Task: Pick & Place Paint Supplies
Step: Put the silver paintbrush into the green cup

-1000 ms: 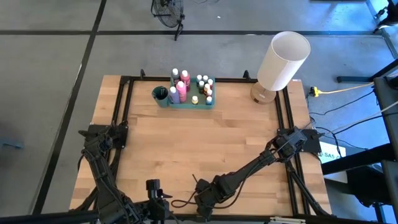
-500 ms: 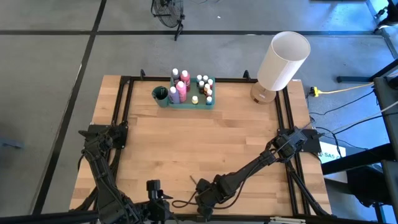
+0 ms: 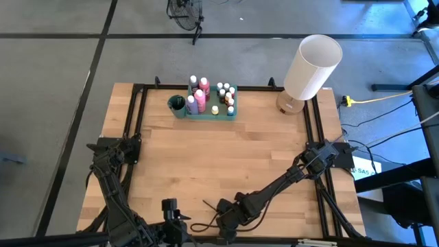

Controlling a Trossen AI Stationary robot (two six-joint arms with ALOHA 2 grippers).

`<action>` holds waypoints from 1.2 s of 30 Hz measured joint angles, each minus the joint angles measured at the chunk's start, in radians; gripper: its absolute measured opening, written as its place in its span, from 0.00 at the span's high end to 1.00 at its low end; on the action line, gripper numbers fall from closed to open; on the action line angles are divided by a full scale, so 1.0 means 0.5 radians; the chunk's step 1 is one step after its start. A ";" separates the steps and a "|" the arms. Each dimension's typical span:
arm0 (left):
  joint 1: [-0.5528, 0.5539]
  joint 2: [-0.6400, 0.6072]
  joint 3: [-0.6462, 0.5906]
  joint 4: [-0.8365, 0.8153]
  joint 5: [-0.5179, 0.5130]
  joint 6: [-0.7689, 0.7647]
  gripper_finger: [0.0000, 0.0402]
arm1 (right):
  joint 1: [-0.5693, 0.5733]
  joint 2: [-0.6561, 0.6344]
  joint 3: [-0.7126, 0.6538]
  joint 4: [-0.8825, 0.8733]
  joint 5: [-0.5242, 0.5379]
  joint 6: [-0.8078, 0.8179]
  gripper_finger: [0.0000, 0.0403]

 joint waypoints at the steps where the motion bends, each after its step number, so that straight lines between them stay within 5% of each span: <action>1: 0.000 0.000 0.000 0.000 0.000 0.000 0.44 | 0.001 -0.003 0.000 0.000 0.017 -0.010 1.00; 17: 0.000 0.000 0.000 -0.013 0.027 0.039 0.44 | 0.117 -0.136 -0.014 -0.247 0.332 0.101 1.00; 29: -0.025 0.033 0.000 -0.017 -0.303 0.257 0.44 | 0.128 -0.214 -0.010 -0.216 0.407 0.109 1.00; 36: -0.094 0.098 -0.001 -0.089 -0.494 0.246 0.44 | 0.187 -0.463 -0.005 -0.296 0.687 0.114 1.00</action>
